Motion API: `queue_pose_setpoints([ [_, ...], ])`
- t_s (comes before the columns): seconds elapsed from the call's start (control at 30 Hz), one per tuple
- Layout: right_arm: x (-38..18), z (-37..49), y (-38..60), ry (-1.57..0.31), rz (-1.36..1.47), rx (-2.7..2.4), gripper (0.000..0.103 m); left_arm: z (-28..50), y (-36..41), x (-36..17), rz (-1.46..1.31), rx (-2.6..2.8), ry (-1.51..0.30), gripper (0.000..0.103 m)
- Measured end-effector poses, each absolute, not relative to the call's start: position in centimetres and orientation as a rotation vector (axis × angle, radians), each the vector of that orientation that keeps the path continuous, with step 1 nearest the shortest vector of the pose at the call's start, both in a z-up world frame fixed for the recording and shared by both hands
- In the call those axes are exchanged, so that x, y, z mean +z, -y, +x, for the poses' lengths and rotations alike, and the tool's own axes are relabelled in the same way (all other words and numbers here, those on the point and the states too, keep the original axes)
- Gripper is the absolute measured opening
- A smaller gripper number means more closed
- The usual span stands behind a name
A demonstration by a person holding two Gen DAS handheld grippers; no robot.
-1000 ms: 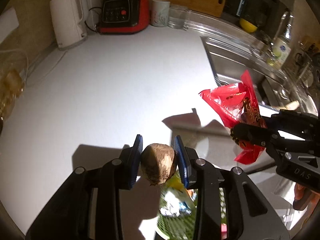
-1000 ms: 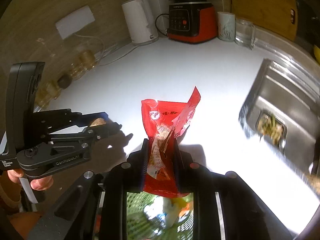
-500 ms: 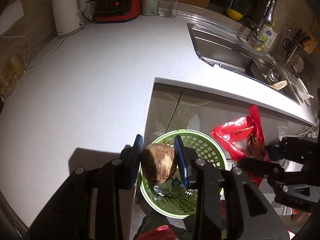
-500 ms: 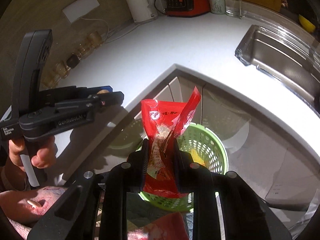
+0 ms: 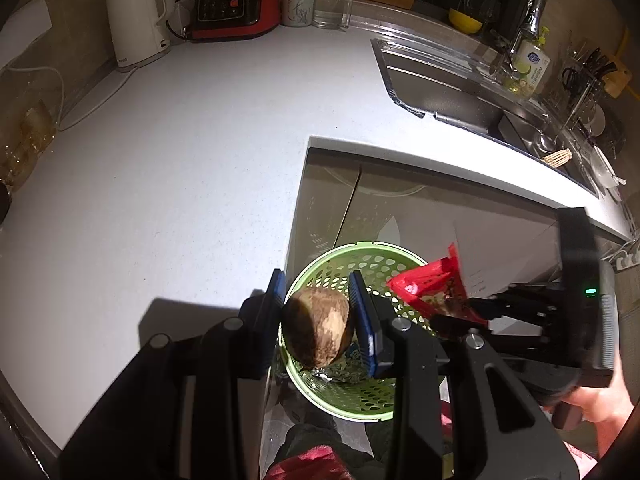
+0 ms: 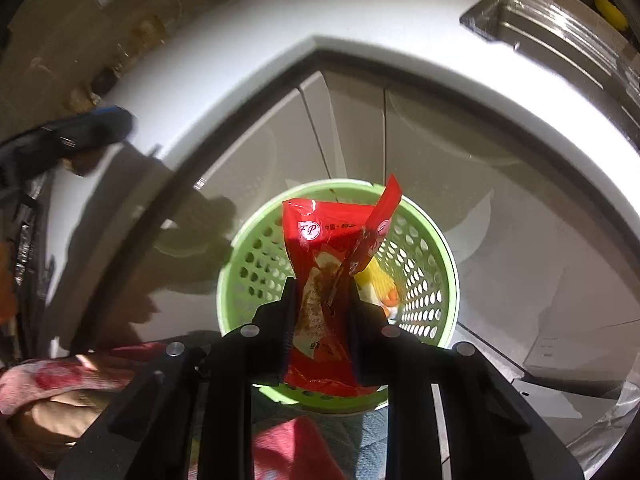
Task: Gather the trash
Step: 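Release the red packet into the basket with the right gripper while the left releases the nut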
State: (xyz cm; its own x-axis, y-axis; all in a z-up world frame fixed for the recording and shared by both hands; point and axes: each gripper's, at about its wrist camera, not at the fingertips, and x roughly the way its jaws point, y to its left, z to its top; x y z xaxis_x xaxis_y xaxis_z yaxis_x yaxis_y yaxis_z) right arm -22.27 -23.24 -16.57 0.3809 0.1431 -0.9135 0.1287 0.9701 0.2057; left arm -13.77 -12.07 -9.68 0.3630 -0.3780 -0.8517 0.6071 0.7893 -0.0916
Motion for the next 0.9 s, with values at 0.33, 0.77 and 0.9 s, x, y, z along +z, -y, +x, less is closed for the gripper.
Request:
queue_pose_setpoints([
  [0.33, -21.6, -19.6, 23.9, -1.265, 0.247, -0.033, 0.078, -13.8, 12.8, -10.5, 0.273, -0.661, -1.043, 0.032],
  [0.77, -13.2, -22.4, 26.7, -1.049, 0.341, -0.116, 0.096, -14.6, 14.9, -11.2, 0.387, -0.730, -1.043, 0.032],
  [0.9, -10.0, -24.1, 29.0, -0.966, 0.319, -0.209, 0.099, -15.5, 17.8, -13.9, 0.535, -0.798, -1.106, 0.033],
])
